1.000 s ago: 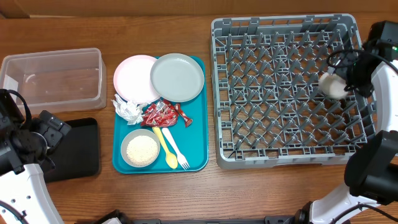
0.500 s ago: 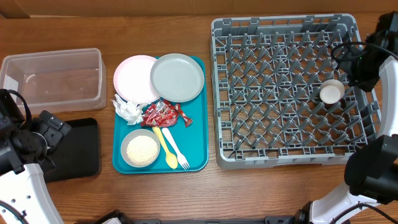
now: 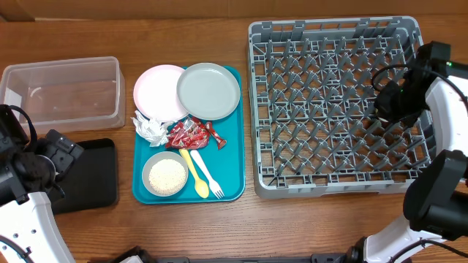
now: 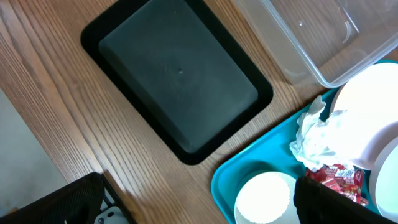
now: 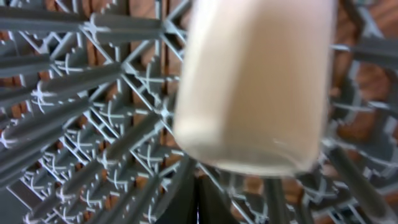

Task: Sort waste into correct bins and load items into the dishwasher rack
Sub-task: 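Release the cup upright in the rack and lift the right gripper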

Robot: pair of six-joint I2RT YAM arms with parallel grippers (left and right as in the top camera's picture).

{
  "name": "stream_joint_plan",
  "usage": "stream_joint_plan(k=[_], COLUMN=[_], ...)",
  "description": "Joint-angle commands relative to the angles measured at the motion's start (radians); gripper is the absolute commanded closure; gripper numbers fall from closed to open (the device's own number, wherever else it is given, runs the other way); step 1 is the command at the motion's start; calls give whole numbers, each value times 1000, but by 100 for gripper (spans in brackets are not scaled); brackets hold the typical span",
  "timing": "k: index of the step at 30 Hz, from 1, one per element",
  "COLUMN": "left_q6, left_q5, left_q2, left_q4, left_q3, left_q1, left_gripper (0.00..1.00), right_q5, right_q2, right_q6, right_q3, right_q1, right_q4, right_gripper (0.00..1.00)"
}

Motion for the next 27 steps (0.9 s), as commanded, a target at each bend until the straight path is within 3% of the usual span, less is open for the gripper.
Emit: stream_joint_plan(k=[1, 7, 17, 21, 27], left_q6=[-20, -20, -20, -20, -20], left_q5=[6, 6, 5, 6, 5], left_q2=[2, 2, 2, 2, 2], left_q4=[0, 0, 0, 0, 0], left_q3=[16, 16, 16, 16, 16], left_q1=[5, 4, 5, 5, 5], left_gripper=[0, 0, 0, 0, 0], right_q5=[-11, 177, 181, 81, 6], right_q2=[-17, -16, -22, -24, -105], right_q6=[-6, 15, 11, 2, -24], right_q3=[-55, -72, 119, 304, 434], right_q1=[23, 27, 21, 40, 131], right_q4=[57, 129, 85, -71, -177], right_gripper=[96, 96, 96, 69, 50])
